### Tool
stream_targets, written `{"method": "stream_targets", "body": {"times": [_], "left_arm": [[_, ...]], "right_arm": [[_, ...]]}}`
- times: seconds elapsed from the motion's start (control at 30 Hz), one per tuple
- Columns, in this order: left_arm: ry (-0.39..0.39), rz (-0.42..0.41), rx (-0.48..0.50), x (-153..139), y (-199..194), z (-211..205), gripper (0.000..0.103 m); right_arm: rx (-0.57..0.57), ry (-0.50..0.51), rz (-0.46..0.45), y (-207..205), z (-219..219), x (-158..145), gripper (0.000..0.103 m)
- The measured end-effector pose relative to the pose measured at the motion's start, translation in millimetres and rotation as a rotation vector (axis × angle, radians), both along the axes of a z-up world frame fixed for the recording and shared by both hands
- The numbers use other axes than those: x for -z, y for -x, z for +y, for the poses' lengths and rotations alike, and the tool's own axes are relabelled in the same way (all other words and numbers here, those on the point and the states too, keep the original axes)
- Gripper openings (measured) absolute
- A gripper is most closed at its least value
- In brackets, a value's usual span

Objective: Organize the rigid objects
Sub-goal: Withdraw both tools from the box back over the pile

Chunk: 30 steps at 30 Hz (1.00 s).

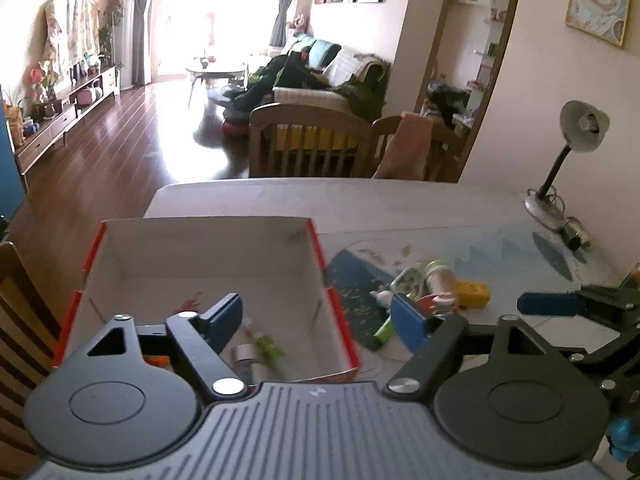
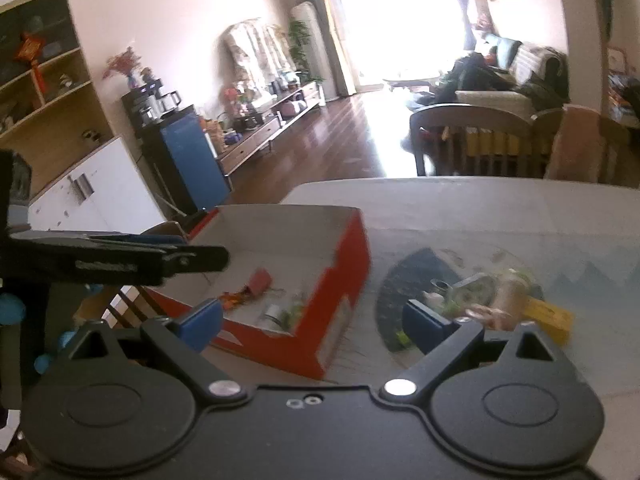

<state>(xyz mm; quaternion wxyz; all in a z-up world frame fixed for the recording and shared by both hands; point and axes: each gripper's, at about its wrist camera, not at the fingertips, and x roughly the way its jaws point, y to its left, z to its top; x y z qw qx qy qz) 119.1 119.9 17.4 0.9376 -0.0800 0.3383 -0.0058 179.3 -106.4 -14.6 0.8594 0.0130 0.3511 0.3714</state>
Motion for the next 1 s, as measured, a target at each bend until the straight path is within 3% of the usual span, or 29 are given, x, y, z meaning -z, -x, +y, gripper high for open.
{"method": "stream_targets", "body": {"times": [0.4, 0.53, 0.6, 1.0], "left_arm": [[0.046, 0.016, 0.042, 24, -25, -56, 0.086], [0.059, 0.002, 0.034, 35, -33, -74, 0.103], [0.061, -0.016, 0.029, 42, -38, -83, 0.103], [-0.026, 0.042, 0.015, 83, -81, -123, 0.103]], "right_arm": [[0.083, 0.055, 0.002, -26, -72, 24, 0.096], [0.111, 0.077, 0.010, -43, -94, 33, 0.096], [0.120, 0.085, 0.013, -51, -103, 35, 0.096], [0.104, 0.159, 0.005, -100, -133, 68, 0.096]]}}
